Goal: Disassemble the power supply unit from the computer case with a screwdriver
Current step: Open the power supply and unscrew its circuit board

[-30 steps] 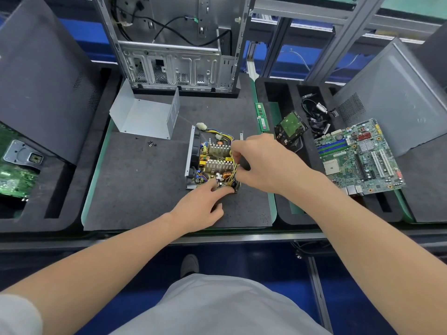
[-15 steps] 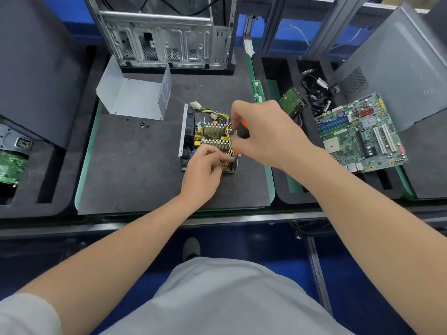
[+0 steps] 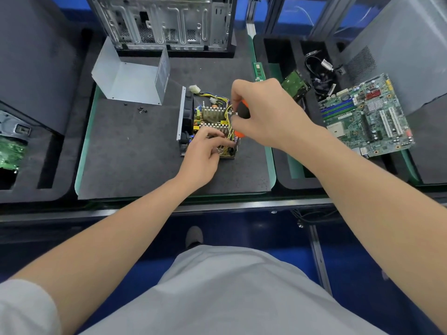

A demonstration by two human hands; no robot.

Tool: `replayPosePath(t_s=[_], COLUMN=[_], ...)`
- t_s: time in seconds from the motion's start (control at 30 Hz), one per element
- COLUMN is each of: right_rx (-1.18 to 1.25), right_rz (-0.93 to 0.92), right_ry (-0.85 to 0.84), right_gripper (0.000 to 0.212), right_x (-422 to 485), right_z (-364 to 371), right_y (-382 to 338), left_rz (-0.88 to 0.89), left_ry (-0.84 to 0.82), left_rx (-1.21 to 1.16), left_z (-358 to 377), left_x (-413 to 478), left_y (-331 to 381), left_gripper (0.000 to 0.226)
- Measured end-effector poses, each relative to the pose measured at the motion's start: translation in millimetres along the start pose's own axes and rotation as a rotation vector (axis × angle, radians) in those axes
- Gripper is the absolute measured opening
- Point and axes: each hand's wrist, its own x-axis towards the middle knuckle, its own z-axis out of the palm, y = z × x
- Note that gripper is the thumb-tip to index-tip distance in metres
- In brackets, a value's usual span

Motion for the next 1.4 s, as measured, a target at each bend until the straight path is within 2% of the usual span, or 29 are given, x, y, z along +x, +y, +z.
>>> replayPosePath(t_s=[0.63, 0.87, 1.07, 1.27, 1.4], right_rx=[-0.007, 0.017, -0.082, -0.111, -0.102], right_rz=[-0.031, -0.160, -0.151, -0.114, -0.088], right_ry=[-0.002, -0.173, -0.192, -0.199, -0.179], right_gripper=[0.012, 0.013, 0.016, 0.014, 0.015], right_x=[-4.7, -6.3, -1.6, 3.6, 4.7], right_z=[3.3, -8.3, -9.1, -9.0, -10.3], right_y=[-1.3, 2.8, 3.1, 0.1, -0.5], left_rz=[0.008, 0.005, 0.023, 0.008, -0.051], left_ry=[0.038, 0.041, 0.048, 0.091, 0.125], left_rx=[-0.017, -0.058, -0.083, -0.056, -0.128], left_z=[3.2, 5.1, 7.7, 9.7, 11.8], left_x=[-3.2, -4.6, -4.4, 1.3, 4.0], left_y=[-3.0, -5.1, -6.3, -4.9, 1.0], left_gripper=[0.050, 0.040, 0.016, 0.014, 0.011])
